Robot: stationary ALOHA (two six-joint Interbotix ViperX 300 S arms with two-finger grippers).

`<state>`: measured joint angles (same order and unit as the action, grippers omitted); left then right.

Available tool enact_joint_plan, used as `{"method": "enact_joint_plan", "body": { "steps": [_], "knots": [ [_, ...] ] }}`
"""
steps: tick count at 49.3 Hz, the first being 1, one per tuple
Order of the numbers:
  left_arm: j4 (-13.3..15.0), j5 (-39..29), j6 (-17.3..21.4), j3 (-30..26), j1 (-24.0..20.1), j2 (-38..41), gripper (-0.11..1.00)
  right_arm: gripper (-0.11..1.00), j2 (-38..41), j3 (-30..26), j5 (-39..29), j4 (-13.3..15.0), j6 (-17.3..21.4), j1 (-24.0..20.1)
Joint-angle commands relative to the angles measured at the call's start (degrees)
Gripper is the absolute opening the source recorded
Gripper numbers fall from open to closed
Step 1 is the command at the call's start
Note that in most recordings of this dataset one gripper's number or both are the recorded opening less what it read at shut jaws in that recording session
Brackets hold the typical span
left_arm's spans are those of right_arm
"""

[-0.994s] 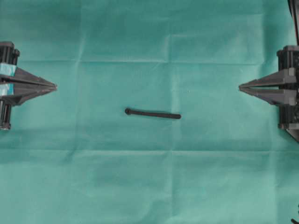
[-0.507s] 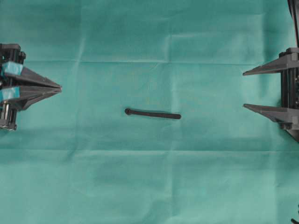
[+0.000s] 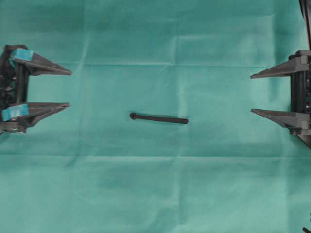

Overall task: Peel off the Velcro with your right arm.
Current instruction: 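Move the left gripper over the left end of the black Velcro strap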

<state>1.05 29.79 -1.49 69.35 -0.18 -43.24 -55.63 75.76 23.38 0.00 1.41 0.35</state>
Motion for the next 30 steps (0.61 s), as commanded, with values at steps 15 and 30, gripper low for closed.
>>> {"method": "enact_joint_plan", "body": {
  "steps": [15, 30],
  "knots": [
    [0.09, 1.14, 0.26, -11.34, -0.18, 15.64, 0.97, 0.81, 2.46, -1.32, 1.67, -0.18, 0.09, 0.09],
    [0.09, 1.05, 0.26, -20.04, -0.26, 26.19, 0.97, 0.81, 2.37, -0.62, 1.76, -0.09, 0.09, 0.09]
  ]
}}
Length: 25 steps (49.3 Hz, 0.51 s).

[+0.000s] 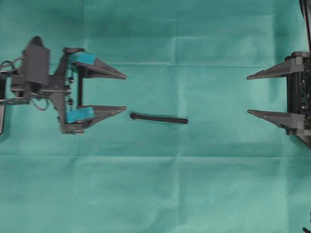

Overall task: Peel off the Velcro with your right arm.
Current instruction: 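Move the left gripper over the left end of the black Velcro strap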

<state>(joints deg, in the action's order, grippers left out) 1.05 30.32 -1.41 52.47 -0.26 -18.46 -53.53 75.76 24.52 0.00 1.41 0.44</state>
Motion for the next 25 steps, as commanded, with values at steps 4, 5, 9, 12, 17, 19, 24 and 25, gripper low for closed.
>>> {"method": "enact_joint_plan", "body": {
  "steps": [4, 5, 9, 12, 17, 19, 24, 25],
  "knots": [
    [0.09, 0.44, 0.26, -4.92, -0.35, 3.60, 0.97, 0.82, 0.18, -0.70, 0.62, 0.00, 0.09, 0.00],
    [0.09, 0.35, 0.26, -5.36, -0.35, 4.13, 0.97, 0.81, 0.18, -0.62, 0.62, 0.00, 0.09, 0.00],
    [0.09, 0.26, 0.53, -6.77, -0.53, 6.06, 0.97, 0.82, 0.18, -0.62, 0.62, 0.09, 0.09, 0.00],
    [0.09, -0.18, 0.70, -7.65, -0.70, 7.12, 0.97, 0.81, 0.18, -0.62, 0.62, 0.00, 0.09, 0.00],
    [0.09, -2.11, 0.79, -8.79, -0.88, 8.17, 0.97, 0.82, 0.00, -0.53, 0.62, 0.00, 0.09, 0.00],
    [0.09, -3.43, 0.79, -9.32, -0.97, 8.44, 0.97, 0.81, 0.00, -0.44, 0.62, 0.09, 0.09, 0.00],
    [0.09, -8.00, 0.70, -11.16, -0.97, 8.88, 0.97, 0.81, 0.00, -0.35, 0.62, 0.09, 0.09, 0.00],
    [0.18, -9.14, 0.70, -11.51, -0.97, 8.96, 0.97, 0.81, 0.18, -0.26, 0.62, 0.09, 0.09, 0.00]
  ]
}}
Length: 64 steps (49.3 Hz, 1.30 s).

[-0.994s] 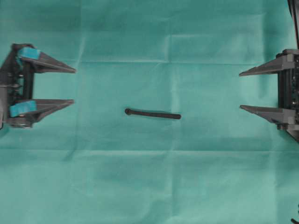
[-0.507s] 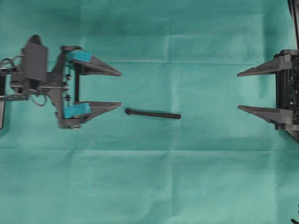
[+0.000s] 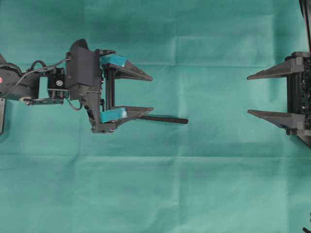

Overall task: Peel off the Velcro with your right arm.
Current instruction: 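Move the left gripper over the left end of the black Velcro strap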

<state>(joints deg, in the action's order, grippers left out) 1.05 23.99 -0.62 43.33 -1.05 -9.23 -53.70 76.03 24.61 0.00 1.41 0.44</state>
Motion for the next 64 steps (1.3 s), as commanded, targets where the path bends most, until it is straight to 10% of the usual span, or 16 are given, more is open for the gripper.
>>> {"method": "enact_joint_plan", "body": {
  "steps": [1, 27, 64],
  "knots": [
    [0.09, -4.04, -0.09, -2.81, -0.18, -0.18, 0.97, 0.81, 0.18, -0.53, 0.53, 0.09, 0.09, 0.00],
    [0.09, -34.19, 0.09, -15.12, -0.53, 5.63, 0.97, 0.81, 0.18, -0.79, 0.53, 0.18, 0.53, 0.09],
    [0.09, -35.77, 0.97, -16.79, -1.23, 16.00, 0.97, 0.81, 0.18, -0.62, 0.53, 0.44, 1.41, 0.00]
  ]
}}
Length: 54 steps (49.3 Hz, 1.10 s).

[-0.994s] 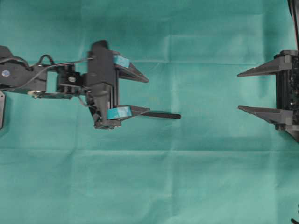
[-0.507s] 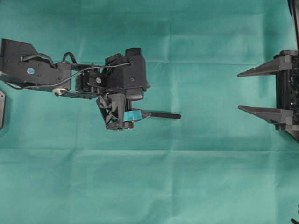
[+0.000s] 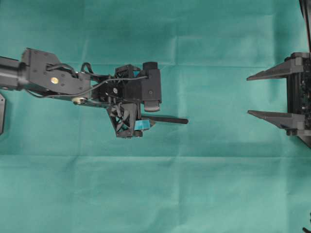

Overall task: Peel off the Velcro with your right arm.
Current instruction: 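Move the left gripper over the left end of the black Velcro strap, then close the left gripper on the strap's left end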

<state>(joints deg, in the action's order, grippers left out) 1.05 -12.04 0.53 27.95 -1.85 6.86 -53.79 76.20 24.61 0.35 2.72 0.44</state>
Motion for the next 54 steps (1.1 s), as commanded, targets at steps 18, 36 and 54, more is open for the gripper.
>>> {"method": "enact_joint_plan", "body": {
  "steps": [18, 36, 54],
  "knots": [
    [0.09, -2.02, -0.18, -2.02, -0.79, 2.72, 0.97, 0.81, 0.26, -0.70, 0.88, 0.09, 0.09, 0.00],
    [0.00, -2.11, 0.00, -3.60, -0.88, 5.63, 0.97, 0.81, 0.44, -0.35, 1.14, 0.09, 0.09, 0.00],
    [-0.09, -2.02, -0.09, -4.66, -1.05, 8.53, 0.97, 0.81, 0.53, 0.09, 1.41, 0.09, 0.09, 0.00]
  ]
}}
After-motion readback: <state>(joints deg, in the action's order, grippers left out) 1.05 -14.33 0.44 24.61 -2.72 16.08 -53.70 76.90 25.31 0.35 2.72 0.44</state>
